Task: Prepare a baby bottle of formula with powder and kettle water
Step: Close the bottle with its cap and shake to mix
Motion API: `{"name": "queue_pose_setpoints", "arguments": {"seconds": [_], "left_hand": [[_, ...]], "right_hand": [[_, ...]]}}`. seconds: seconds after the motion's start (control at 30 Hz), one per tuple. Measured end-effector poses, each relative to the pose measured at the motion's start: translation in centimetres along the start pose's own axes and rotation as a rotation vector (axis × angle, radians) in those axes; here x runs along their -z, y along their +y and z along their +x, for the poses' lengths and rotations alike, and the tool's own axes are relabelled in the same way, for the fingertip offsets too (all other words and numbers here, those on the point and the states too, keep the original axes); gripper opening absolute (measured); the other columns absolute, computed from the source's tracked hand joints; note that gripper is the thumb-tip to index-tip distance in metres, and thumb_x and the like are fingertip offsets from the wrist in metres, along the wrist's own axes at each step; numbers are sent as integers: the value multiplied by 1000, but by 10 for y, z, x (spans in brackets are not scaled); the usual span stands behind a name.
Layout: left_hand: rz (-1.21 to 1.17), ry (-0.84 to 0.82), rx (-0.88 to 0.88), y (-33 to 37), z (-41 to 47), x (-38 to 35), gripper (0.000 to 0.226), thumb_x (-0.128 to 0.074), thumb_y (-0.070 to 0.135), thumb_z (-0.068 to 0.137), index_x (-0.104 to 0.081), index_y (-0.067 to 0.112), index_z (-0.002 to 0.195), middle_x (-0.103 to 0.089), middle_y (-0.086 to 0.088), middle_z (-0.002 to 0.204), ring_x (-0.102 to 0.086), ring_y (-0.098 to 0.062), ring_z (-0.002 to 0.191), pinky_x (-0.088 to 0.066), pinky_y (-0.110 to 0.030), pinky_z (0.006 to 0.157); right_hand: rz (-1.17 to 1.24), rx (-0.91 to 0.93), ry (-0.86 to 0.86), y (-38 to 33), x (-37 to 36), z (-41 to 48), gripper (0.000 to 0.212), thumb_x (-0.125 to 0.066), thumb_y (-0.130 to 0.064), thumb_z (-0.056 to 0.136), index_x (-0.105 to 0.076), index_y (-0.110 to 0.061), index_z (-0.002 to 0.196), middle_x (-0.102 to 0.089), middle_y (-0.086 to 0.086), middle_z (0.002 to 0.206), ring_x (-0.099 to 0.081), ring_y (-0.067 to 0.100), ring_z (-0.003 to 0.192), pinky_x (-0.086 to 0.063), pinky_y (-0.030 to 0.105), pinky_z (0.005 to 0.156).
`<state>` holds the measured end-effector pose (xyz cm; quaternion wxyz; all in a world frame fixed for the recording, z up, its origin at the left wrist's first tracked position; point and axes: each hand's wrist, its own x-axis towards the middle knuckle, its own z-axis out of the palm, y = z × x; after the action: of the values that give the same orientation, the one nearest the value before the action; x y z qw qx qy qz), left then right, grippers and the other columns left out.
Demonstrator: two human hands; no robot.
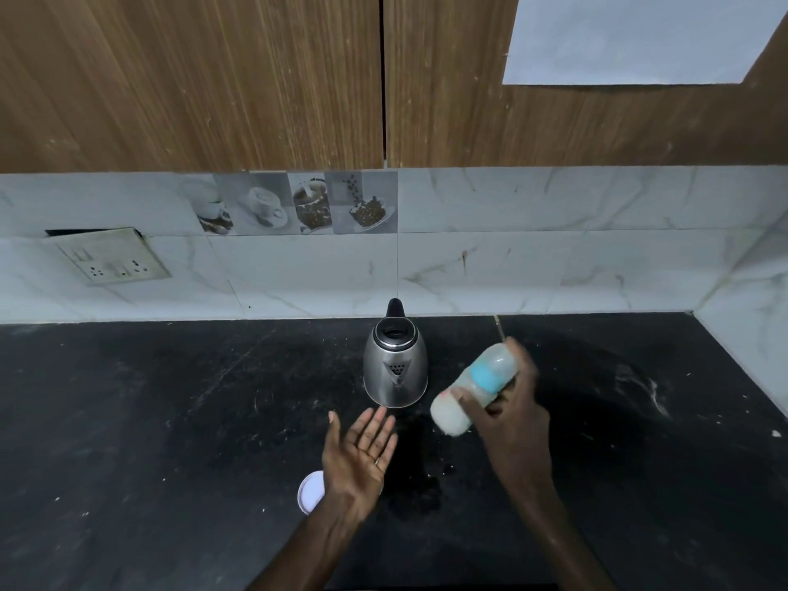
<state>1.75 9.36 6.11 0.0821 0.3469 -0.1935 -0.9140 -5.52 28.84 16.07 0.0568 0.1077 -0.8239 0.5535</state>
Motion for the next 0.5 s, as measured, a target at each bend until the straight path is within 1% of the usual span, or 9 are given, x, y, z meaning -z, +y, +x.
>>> {"name": "queue_pose_setpoints", "arguments": {"seconds": [0.03,0.07,0.17,0.2,0.23,0.33,0.43,0.47,0.5], "left_hand": [[1,-3,7,-3,-1,-4,77,-48,67,100,-58,1,141,-70,-17,136,-63,-35,133,-44,-48,117],[-3,-2,9,-6,-1,-7,77,-48,67,100,-59,2,141,-70,-17,136,-63,-35,133,-42,-48,119],[3,0,9,-12,-4,-15,77,-48,67,100,-60,2,141,-71,-16,136,-63,-33,133,-43,-46,118],[9,0,16,-14,-4,-16,77,-48,67,100,-60,3,141,-71,-16,136,-63,-33,132,-44,-45,117],[10,-4,22,-15,-3,-17,77,-47,67,100,-61,3,141,-71,-16,136,-64,-32,132,-44,-45,118],[4,-19,30,-19,-1,-23,77,-47,67,100,-61,3,140,-70,-16,137,-63,-32,133,-37,-47,124],[-6,-21,49,-25,1,-27,78,-46,69,100,-61,3,140,-70,-15,137,-62,-30,134,-34,-47,126],[-8,-24,57,-26,2,-28,79,-46,69,99,-61,3,140,-70,-15,137,-62,-30,134,-34,-47,126],[-8,-25,59,-26,3,-28,79,-46,69,99,-61,3,141,-71,-15,136,-62,-30,133,-35,-46,126]], "right_hand": [[18,-7,90,-2,-3,-1,98,-88,-42,79,-24,-55,152,-69,-3,122,-74,5,90,-60,27,80],[7,1,86,-2,-6,-2,97,-87,-41,80,-23,-55,152,-69,-1,123,-74,7,89,-60,30,80],[-191,73,-277,1,-15,-6,98,-85,-50,80,-19,-59,152,-66,-11,131,-72,11,98,-60,37,90],[-243,111,-325,1,-15,-7,98,-85,-54,80,-19,-59,152,-63,-15,135,-71,11,102,-59,37,92],[-239,123,-304,3,-15,-5,98,-85,-54,79,-20,-58,153,-62,-16,136,-71,11,104,-59,37,92],[-79,81,-90,-2,-16,1,98,-86,-49,79,-23,-53,155,-66,-10,132,-73,11,100,-62,39,88],[-196,118,-266,-6,-17,2,97,-85,-54,79,-20,-59,152,-68,-12,129,-73,12,99,-61,39,89],[-233,132,-276,-6,-16,3,96,-85,-54,78,-21,-60,151,-68,-14,127,-74,10,96,-61,36,89],[-211,117,-216,-5,-13,7,95,-85,-52,78,-24,-59,150,-69,-14,124,-74,6,94,-61,33,88]]}}
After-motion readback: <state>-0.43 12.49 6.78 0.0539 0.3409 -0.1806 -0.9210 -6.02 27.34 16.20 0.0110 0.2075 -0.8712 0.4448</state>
